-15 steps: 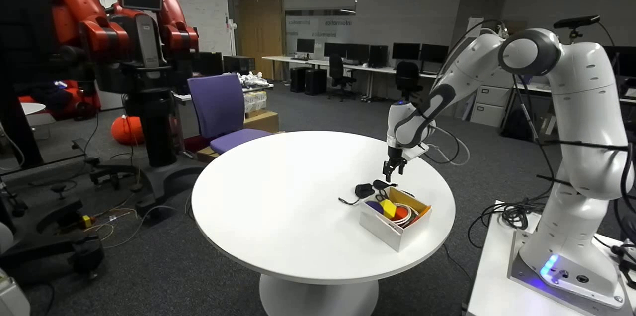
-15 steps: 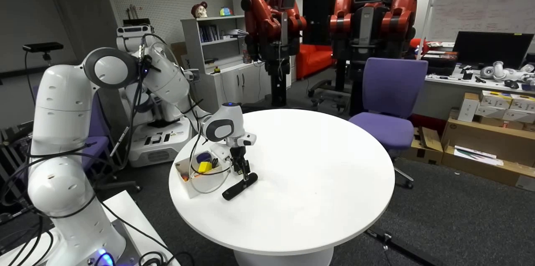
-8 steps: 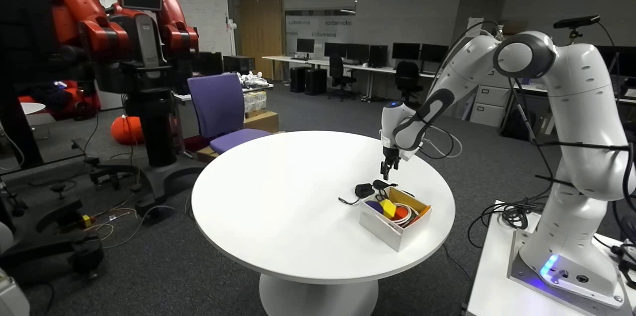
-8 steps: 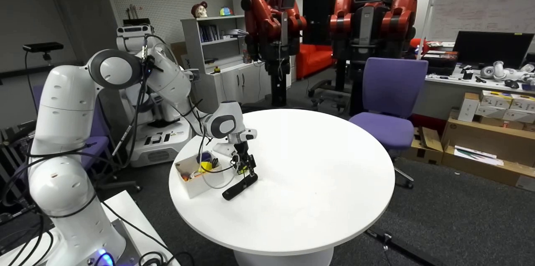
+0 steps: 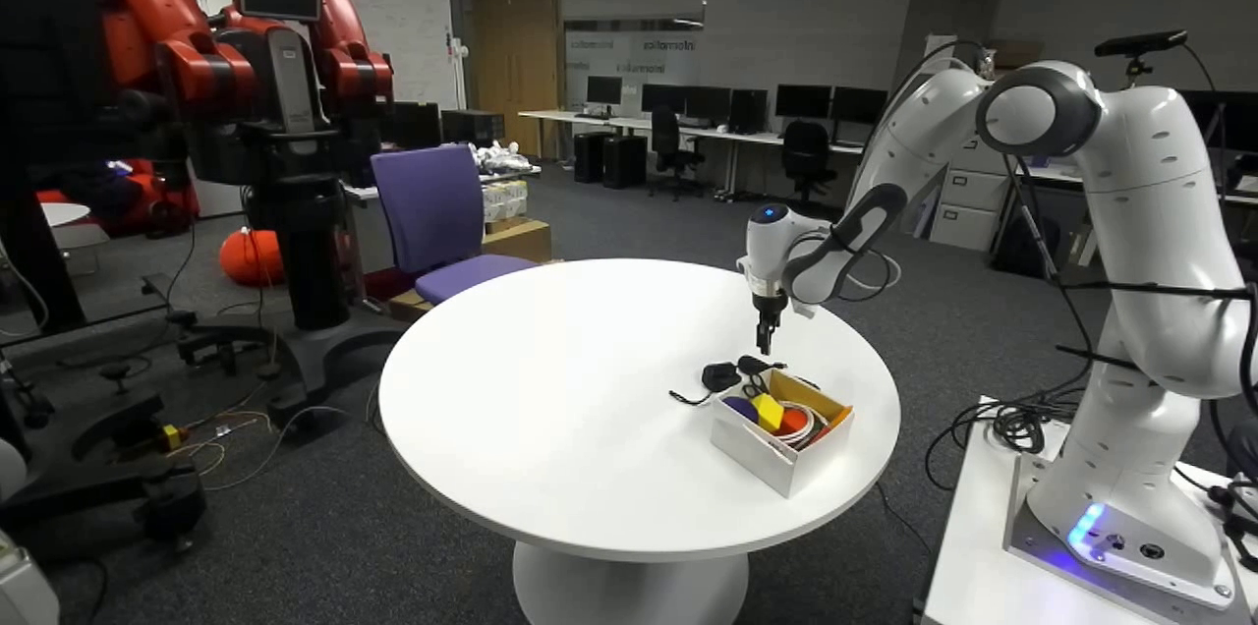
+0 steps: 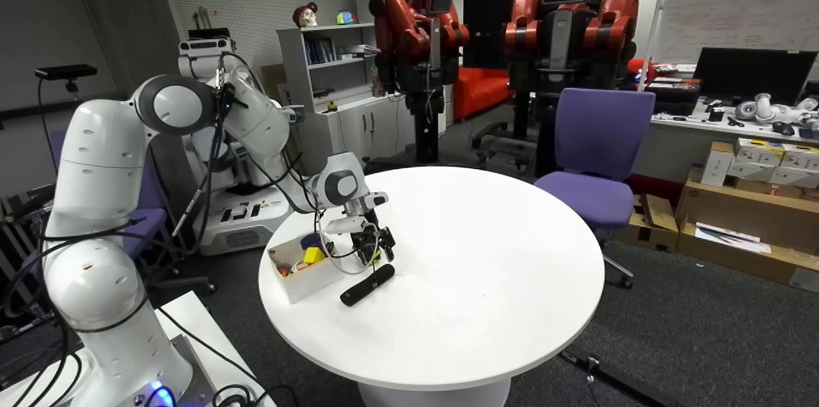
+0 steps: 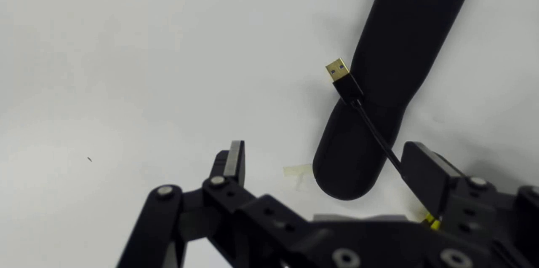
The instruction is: Pick up the objects on the table and place them in the box
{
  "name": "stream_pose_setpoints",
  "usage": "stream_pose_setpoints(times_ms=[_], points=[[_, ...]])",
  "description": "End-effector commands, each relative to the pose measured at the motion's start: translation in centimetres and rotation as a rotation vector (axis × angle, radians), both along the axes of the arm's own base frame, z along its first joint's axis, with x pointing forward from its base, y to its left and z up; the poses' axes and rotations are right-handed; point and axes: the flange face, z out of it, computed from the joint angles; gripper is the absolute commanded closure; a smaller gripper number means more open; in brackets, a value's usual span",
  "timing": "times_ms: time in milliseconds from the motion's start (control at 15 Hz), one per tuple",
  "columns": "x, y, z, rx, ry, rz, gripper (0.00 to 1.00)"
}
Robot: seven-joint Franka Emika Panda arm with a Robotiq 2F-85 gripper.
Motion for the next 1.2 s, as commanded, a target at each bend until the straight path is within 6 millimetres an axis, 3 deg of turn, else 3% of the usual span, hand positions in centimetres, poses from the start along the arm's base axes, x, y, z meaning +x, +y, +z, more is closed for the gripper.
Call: stream_pose_setpoints(times_ms=[0,1133], points=[[0.2,0.6,0.9,-0.028,0.042,0.106,0.0],[2.5,2.4,3.5,-0.017,0.336,0.512,0.0]])
